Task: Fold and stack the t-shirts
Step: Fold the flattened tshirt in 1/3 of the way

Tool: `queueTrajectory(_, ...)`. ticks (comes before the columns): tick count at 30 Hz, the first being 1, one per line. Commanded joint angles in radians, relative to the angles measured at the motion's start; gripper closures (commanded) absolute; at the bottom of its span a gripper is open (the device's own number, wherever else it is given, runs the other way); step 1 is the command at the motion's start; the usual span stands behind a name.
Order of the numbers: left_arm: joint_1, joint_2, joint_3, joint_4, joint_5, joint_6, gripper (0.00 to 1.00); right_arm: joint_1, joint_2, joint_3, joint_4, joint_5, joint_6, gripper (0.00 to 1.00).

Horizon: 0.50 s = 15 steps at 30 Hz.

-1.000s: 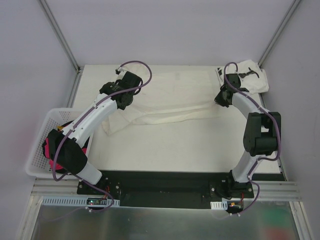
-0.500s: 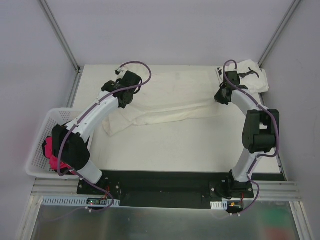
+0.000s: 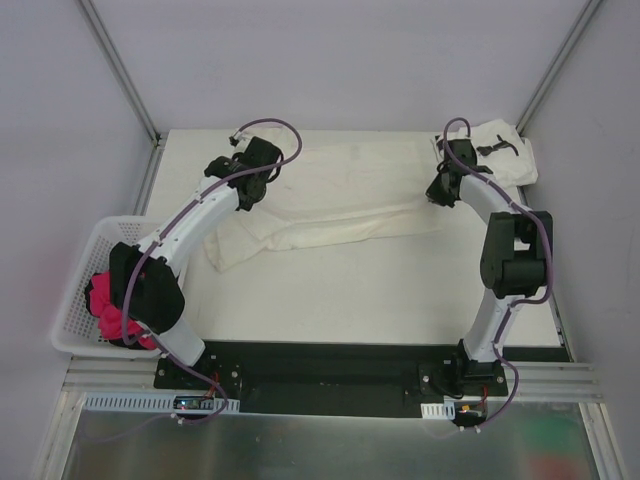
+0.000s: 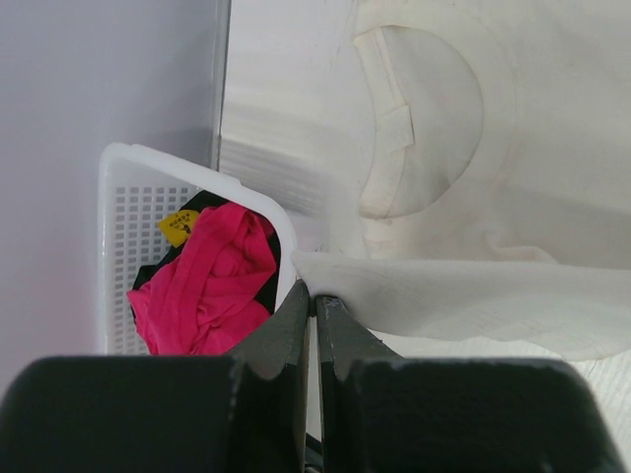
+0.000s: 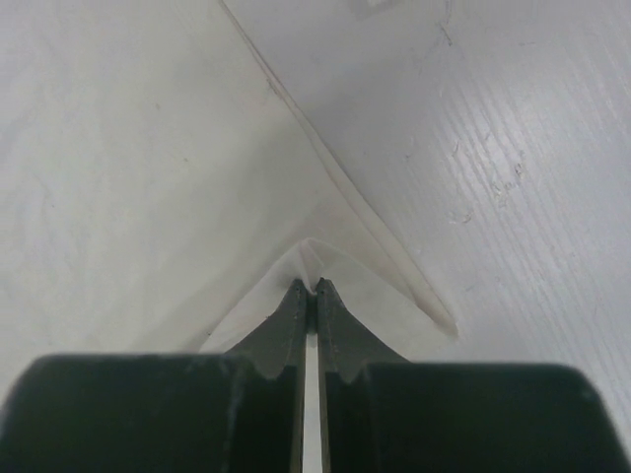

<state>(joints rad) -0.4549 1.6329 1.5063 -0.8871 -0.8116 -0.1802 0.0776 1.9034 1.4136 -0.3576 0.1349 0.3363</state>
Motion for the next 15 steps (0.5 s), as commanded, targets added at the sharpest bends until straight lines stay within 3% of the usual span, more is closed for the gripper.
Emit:
queueTrajectory(1, 0.022, 0.011, 0.052, 0.002, -0.012, 0.019, 1.00, 0.002, 0.043, 0.085, -0.024, -0.015, 0.001, 0.99)
queueTrajectory(7, 0.032, 0.051, 0.068, 0.004, 0.002, 0.016, 1.00, 0.002, 0.094, 0.131, -0.041, -0.037, 0.004, 0.98)
queueTrajectory(12, 0.036, 0.093, 0.071, 0.020, 0.031, 0.016, 1.00, 0.001, 0.102, 0.148, -0.049, -0.044, 0.006, 0.83)
queueTrajectory(15, 0.036, 0.113, 0.066, 0.033, 0.042, 0.018, 0.89, 0.002, 0.092, 0.143, -0.050, -0.044, 0.007, 0.78)
